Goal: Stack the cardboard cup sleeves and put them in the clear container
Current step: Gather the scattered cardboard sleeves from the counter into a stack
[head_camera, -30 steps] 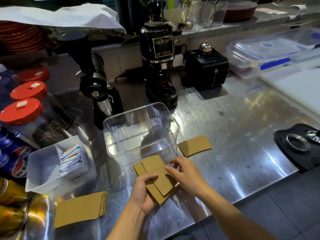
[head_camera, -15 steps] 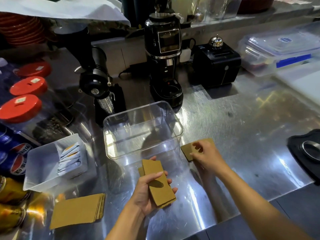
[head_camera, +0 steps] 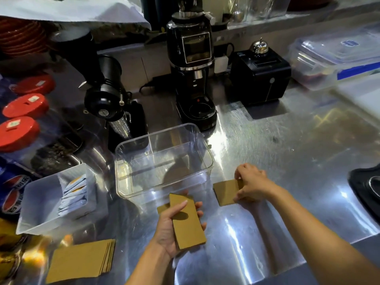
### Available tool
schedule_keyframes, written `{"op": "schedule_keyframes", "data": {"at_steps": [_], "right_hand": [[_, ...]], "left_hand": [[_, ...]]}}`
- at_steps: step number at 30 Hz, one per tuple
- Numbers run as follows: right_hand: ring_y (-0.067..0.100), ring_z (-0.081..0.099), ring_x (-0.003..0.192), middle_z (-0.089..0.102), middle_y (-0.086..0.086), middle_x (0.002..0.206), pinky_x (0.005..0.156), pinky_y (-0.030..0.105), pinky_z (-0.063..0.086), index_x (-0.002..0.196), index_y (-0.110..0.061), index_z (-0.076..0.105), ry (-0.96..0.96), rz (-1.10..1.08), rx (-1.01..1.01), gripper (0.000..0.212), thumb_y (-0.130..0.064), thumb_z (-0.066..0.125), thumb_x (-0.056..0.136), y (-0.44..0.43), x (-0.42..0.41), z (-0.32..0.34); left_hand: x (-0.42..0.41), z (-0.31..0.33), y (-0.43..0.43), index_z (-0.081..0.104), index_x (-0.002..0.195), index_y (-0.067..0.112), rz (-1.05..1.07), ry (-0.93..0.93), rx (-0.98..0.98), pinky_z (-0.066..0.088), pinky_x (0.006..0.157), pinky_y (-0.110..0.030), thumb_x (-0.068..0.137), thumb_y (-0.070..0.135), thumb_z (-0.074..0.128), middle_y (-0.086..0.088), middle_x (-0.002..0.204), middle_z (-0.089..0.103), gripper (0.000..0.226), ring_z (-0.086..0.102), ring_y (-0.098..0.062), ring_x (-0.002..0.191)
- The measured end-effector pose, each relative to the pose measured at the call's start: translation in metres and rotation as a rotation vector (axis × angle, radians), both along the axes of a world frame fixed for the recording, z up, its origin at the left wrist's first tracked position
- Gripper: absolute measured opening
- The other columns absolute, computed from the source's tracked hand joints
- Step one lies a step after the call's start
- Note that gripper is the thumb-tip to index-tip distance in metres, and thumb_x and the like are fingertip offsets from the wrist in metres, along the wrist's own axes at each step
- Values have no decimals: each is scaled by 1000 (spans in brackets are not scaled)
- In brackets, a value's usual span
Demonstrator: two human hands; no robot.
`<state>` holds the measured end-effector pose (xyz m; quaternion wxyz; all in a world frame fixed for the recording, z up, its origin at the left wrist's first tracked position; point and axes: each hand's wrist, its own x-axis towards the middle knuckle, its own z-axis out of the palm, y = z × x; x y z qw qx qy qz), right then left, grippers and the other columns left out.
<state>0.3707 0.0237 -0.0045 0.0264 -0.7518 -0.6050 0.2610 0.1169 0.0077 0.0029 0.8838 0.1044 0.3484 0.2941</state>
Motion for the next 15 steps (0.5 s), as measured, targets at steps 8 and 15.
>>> {"op": "schedule_keyframes", "data": {"at_steps": [8,15], "right_hand": [[14,51,73,54,-8,74,66,26,42,65,-31,50,416,158,3,32,-6,68,73,3,-4,39],[10,54,78,57,-8,80,71,22,45,76,-26,58,493,348,-59,22,-7,68,75,18,-33,64]], "left_hand": [[17,4,7,54,108,19,-25,443,359,58,59,-37,68,-1,73,-18,86,62,48,64,-27,68],[21,14,2,57,105,29,-124,502,634,55,66,-40,60,5,73,-5,85,59,53,61,-20,73]]}}
